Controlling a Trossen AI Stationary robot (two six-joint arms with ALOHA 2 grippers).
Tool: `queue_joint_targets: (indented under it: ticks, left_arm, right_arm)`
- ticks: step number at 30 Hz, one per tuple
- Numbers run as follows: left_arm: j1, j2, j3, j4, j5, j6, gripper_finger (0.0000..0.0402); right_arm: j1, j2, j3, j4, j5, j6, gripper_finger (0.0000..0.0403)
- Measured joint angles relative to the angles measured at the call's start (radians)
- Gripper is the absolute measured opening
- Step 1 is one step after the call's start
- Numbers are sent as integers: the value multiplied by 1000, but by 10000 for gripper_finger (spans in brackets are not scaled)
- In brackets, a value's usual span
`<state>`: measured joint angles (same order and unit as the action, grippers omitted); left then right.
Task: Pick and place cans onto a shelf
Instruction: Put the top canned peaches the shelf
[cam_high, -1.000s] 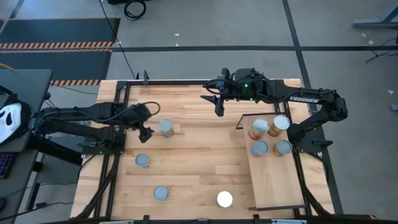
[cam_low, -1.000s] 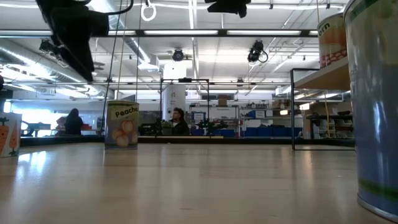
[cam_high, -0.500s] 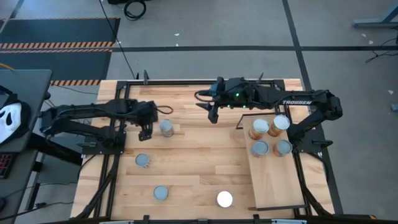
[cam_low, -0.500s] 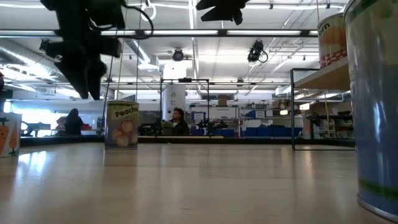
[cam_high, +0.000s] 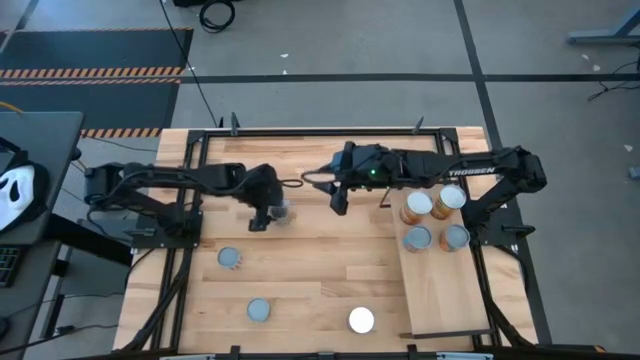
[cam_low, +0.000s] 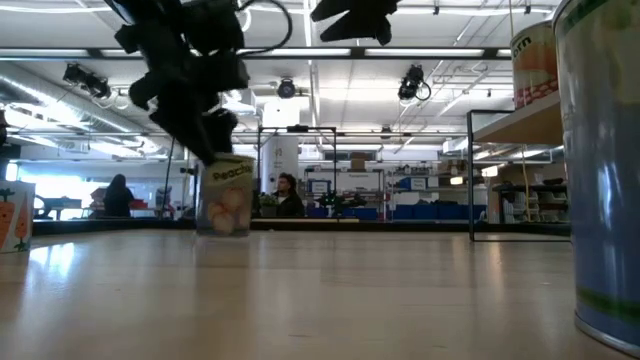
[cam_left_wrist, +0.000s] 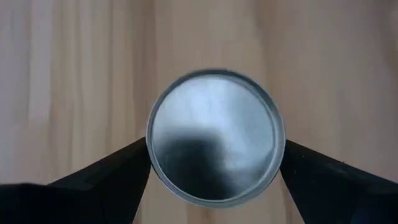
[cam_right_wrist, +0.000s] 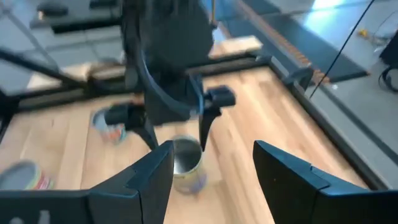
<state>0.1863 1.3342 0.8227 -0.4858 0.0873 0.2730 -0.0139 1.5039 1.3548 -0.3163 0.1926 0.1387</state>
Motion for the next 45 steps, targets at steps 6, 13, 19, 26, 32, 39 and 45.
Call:
queue_joint_targets:
  ticks: [6,13,19,26,32,39,45]
  left_arm:
    - [-54,-7,3,109,-2,-50,346]
    - [-84,-34,13,172,-30,-187,346]
    - [-116,37,11,220,-65,-243,346]
    - [-159,121,12,370,-134,-287,346]
    - [-178,175,13,474,-155,-308,346]
    - [-180,228,12,541,-170,-289,346]
    - [-180,247,11,535,-172,-286,346]
  right_arm:
    - [22,20,-1,-48,-4,-14,228]
    - [23,66,-1,-28,-57,-144,255]
    - [25,67,-1,-72,-74,-162,263]
    - [46,66,-45,-146,-160,-226,272]
    - [45,67,-130,-83,-185,-268,304]
    - [42,66,-197,-71,-186,-210,352]
    - [42,66,-242,-35,-186,-162,377]
